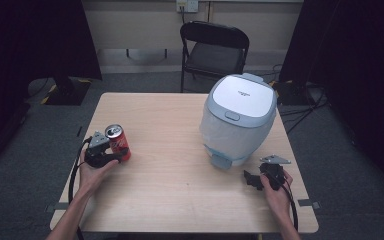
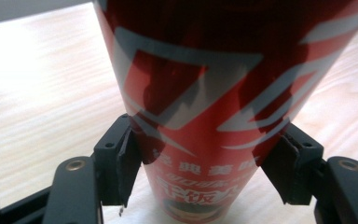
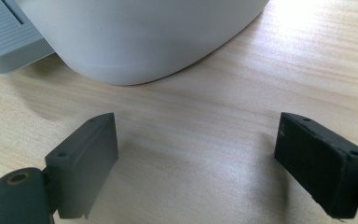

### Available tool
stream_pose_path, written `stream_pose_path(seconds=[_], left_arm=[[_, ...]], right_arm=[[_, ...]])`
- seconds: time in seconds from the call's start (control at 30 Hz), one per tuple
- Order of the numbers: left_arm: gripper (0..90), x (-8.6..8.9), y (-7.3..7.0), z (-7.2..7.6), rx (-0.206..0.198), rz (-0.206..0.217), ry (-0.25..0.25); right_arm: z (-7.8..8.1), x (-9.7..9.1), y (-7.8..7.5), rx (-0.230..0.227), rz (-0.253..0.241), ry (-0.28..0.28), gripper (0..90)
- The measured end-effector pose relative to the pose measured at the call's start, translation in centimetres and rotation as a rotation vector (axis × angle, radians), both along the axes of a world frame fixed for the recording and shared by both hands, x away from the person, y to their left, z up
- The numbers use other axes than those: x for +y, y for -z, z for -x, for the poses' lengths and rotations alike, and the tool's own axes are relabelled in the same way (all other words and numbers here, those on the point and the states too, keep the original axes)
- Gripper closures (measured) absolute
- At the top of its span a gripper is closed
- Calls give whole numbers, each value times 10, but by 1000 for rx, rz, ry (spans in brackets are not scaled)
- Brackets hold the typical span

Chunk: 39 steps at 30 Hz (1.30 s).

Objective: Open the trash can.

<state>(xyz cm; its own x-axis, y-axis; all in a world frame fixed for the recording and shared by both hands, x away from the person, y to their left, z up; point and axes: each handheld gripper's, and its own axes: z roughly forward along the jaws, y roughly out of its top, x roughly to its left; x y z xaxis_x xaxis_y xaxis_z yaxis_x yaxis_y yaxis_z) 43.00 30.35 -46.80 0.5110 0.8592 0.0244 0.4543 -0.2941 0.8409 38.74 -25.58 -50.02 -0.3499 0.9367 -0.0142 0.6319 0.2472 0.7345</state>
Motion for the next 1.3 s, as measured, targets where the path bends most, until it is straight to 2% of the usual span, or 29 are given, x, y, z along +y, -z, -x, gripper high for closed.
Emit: stream_pose_path(seconds=[0.2,0.23,0.4,0.43,0.47,0.5,0.6,0.7,0.77,0.83,0.97,1.0,1.03,1.07,1.1,1.13,1.2,1.27,1.3], left_arm=[[343,3,4,-4,4,-16,-13],[342,4,5,-5,3,3,-23],[340,5,5,-6,4,4,-27],[339,5,5,-6,8,10,-30],[335,7,6,-6,17,34,-35],[332,7,6,-6,17,34,-35],[239,12,5,-4,45,73,-48],[206,15,3,0,49,80,-47],[185,20,0,6,61,110,-65],[189,22,-1,14,45,97,-73],[189,27,-1,26,58,110,-77],[194,28,-1,31,54,102,-79],[242,29,-1,36,50,95,-85],[266,29,0,45,33,46,-81],[288,29,0,45,33,46,-81],[300,30,1,53,42,67,-79],[300,30,2,57,41,75,-71],[321,25,2,63,36,69,-45],[324,22,1,64,33,59,-33]], right_arm=[[0,0,0,0,0,0,118],[0,0,0,0,0,0,118],[0,0,0,0,0,0,118],[0,0,0,0,0,0,118],[0,0,0,1,0,0,118],[0,0,0,1,0,0,118],[0,0,0,0,0,1,119],[0,0,0,0,0,0,118],[0,0,0,0,0,0,119],[0,0,0,0,0,1,118],[0,0,0,0,0,0,118],[0,0,0,0,0,0,118],[0,0,0,0,0,0,119],[0,0,0,0,0,0,119],[0,0,0,0,0,0,119],[0,0,0,0,0,0,118],[0,0,0,0,0,0,119],[-1,-1,0,0,1,-10,123],[-2,-1,-1,-7,2,-12,154]])
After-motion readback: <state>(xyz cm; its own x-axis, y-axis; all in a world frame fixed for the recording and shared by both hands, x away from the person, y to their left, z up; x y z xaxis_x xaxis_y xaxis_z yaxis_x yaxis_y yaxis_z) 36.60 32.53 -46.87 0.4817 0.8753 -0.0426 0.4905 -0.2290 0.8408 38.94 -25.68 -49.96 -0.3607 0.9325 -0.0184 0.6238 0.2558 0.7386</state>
